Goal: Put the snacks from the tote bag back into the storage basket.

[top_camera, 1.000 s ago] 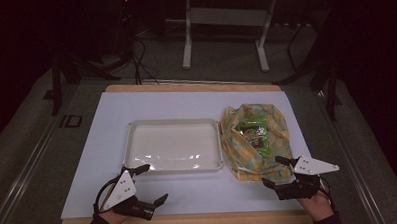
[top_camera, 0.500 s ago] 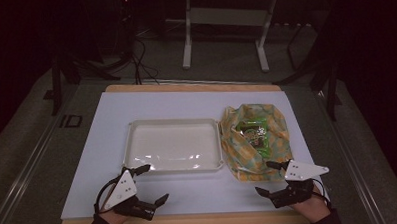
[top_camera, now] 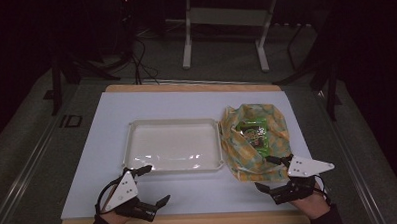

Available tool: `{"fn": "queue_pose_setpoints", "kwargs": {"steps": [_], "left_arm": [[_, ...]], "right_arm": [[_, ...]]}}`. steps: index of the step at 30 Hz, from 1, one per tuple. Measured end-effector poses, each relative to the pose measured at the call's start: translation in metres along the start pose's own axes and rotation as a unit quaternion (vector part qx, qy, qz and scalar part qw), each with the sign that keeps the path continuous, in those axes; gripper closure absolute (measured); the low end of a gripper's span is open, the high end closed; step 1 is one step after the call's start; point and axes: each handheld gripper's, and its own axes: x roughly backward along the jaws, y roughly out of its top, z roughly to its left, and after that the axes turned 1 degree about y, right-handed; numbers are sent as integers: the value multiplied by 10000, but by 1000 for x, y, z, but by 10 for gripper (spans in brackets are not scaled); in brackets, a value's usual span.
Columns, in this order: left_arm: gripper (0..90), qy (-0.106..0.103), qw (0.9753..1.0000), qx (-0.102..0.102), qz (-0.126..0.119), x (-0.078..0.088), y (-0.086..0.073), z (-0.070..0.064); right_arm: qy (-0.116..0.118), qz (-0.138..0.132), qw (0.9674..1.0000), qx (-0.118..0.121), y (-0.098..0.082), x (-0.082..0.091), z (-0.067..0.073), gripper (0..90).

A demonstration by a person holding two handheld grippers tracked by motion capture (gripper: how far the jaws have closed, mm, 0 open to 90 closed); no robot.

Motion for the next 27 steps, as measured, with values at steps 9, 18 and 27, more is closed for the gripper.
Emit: {"fn": "queue_pose_setpoints", "kwargs": {"steps": [9,18,27], "left_arm": [[4,12,10000,39,-23,0,1,0],[4,-9,10000,39,-25,0,1,0],[4,-23,10000,32,-29,0,1,0]], "right_arm": [[-169,-291,9994,62,13,7,-5,110],[-275,-409,9987,136,26,9,-12,109],[-449,-674,9967,40,37,11,-27,111]]}}
